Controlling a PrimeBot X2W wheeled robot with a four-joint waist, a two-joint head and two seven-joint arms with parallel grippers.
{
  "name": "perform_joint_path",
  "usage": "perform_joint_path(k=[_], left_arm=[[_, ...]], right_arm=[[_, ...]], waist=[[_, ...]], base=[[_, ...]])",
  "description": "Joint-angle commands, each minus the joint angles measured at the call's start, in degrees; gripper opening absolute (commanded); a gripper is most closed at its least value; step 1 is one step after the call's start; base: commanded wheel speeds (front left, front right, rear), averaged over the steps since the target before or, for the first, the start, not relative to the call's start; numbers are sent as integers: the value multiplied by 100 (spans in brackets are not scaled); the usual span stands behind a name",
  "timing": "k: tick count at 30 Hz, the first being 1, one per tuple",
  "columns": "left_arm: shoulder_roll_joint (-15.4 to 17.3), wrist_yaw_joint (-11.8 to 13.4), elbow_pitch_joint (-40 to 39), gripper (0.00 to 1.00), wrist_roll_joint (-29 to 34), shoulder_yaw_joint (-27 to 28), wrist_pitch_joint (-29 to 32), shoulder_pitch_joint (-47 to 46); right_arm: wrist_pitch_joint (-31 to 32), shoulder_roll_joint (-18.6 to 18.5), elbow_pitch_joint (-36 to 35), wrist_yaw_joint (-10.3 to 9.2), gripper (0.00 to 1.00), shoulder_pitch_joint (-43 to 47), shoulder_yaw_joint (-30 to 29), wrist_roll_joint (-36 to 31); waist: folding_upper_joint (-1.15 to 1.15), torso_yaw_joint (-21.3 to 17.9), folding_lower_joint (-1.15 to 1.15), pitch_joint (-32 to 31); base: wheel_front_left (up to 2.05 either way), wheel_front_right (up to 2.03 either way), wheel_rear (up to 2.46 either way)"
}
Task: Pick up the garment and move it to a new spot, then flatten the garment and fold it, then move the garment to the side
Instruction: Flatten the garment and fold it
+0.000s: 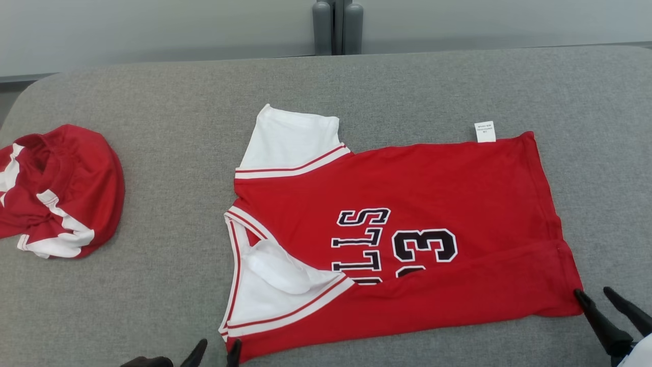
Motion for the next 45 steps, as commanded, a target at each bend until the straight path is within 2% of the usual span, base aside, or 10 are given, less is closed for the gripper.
perform_joint_path(k=[1, 6, 10, 12, 17, 20, 26, 31, 36, 45], left_arm=[[59, 61, -91, 100, 61, 95, -49, -28], [372, 240, -696, 100, 161, 482, -65, -396], [615, 232, -1067, 100, 303, 725, 296, -1306], [575, 194, -1095, 100, 310, 791, 546, -1918], [633, -324, -671, 100, 464, 678, 1576, -3971], [581, -632, -11, 100, 467, 529, 2281, -5082], [309, -1126, 1324, 100, 145, 156, 3770, -6546], [158, -1381, 2026, 100, 171, -91, 4377, -7189], [296, -1661, 2501, 100, 393, -415, 4732, -7456], [482, -1797, 2897, 100, 351, -535, 4981, -7523]], right_arm=[[-65, -53, -64, -8, 100, 71, -164, -118], [-143, 66, -418, -8, 100, -2, -802, -624], [-169, 510, -682, -8, 100, -252, -1355, -1149], [-173, 798, -774, -8, 100, -380, -1493, -1396], [33, 1353, -974, -8, 100, -925, -1532, -1750], [97, 1504, -1013, -8, 100, -1257, -1496, -1876], [113, 1670, -1000, -8, 100, -1719, -1413, -2012], [35, 1771, -944, -8, 100, -1913, -1332, -2003], [-63, 1879, -833, -8, 100, -2024, -1271, -1991], [-166, 2003, -671, -8, 100, -2054, -1214, -1931]], waist=[[0, -13, 0, -10], [0, -50, 0, 49], [0, -26, 0, 264], [0, -24, 0, 379], [0, -121, 0, 956], [0, -243, 0, 1278], [0, -551, 0, 1748], [0, -823, 0, 1981], [0, -1089, 0, 2152], [0, -1349, 0, 2323]], base=[[0, 0, 0], [0, 0, 0], [0, 0, 0], [0, 0, 0], [0, 0, 0], [0, 0, 0], [0, 0, 0], [0, 0, 0], [0, 0, 0], [0, 0, 0]])
